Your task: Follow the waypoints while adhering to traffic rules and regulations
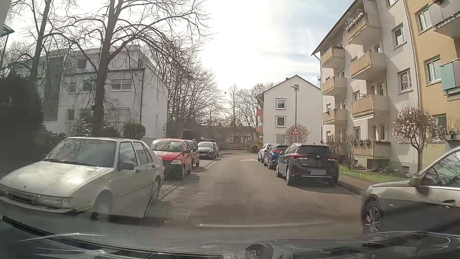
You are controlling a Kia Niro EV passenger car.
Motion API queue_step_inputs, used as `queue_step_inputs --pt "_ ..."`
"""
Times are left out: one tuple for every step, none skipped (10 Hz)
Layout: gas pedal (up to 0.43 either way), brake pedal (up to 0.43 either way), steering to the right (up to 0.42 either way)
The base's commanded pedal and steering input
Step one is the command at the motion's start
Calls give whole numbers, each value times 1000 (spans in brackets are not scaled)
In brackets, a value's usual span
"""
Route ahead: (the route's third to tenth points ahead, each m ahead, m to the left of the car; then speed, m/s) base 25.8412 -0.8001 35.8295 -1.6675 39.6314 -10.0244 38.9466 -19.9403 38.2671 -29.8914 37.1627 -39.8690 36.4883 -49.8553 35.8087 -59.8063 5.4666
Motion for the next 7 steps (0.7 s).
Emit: queue_step_inputs --pt "47 0 6" --pt "47 0 5" --pt "47 0 5" --pt "47 0 5" --pt "47 0 5" --pt "47 0 5" --pt "47 0 4"
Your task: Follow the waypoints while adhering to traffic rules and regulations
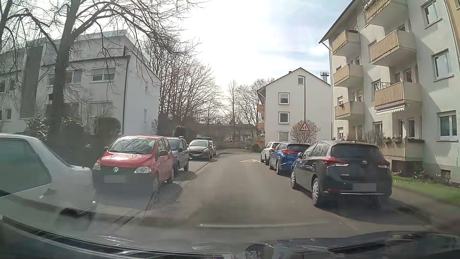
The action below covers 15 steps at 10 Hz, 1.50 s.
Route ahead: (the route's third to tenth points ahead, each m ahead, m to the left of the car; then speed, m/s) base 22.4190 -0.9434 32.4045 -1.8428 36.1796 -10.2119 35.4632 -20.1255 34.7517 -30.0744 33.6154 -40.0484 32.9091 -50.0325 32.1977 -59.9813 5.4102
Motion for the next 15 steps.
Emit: queue_step_inputs --pt "47 0 3" --pt "47 0 3" --pt "47 0 1" --pt "47 0 1" --pt "47 0 0" --pt "47 0 0" --pt "39 0 0" --pt "39 0 0" --pt "39 0 0" --pt "39 0 0" --pt "39 0 0" --pt "39 0 0" --pt "39 0 -4" --pt "39 0 -5" --pt "39 0 -4"
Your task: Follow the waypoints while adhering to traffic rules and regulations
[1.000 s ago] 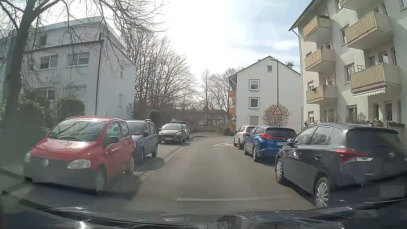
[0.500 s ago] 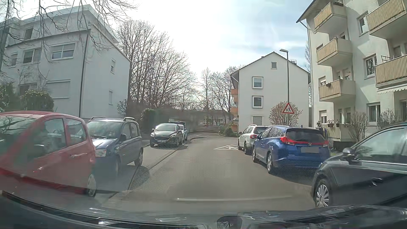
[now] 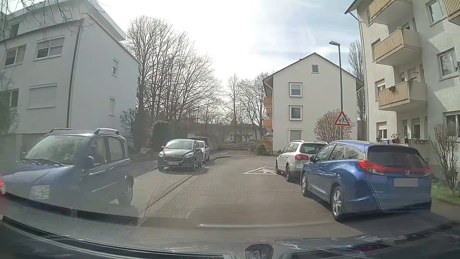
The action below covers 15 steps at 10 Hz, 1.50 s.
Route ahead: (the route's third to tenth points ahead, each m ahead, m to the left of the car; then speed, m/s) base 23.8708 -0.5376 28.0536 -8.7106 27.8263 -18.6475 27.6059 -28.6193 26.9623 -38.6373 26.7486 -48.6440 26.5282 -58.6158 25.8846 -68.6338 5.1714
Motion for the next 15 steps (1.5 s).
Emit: queue_step_inputs --pt "39 0 -4" --pt "39 0 -4" --pt "39 0 -4" --pt "39 0 -4" --pt "8 0 -4" --pt "0 0 -4" --pt "0 0 -4" --pt "0 0 -4" --pt "0 0 -4" --pt "0 0 -4" --pt "0 0 -2" --pt "0 0 1" --pt "0 0 4" --pt "0 0 5" --pt "0 0 6"
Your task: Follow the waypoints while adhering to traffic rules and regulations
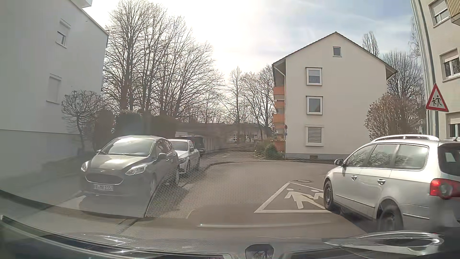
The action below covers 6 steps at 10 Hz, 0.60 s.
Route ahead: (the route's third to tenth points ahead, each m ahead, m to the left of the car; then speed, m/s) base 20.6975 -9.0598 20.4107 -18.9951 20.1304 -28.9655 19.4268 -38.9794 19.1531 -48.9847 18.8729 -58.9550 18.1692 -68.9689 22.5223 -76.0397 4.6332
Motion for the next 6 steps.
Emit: queue_step_inputs --pt "0 0 9" --pt "0 0 13" --pt "20 0 17" --pt "28 0 19" --pt "28 0 20" --pt "28 0 20"
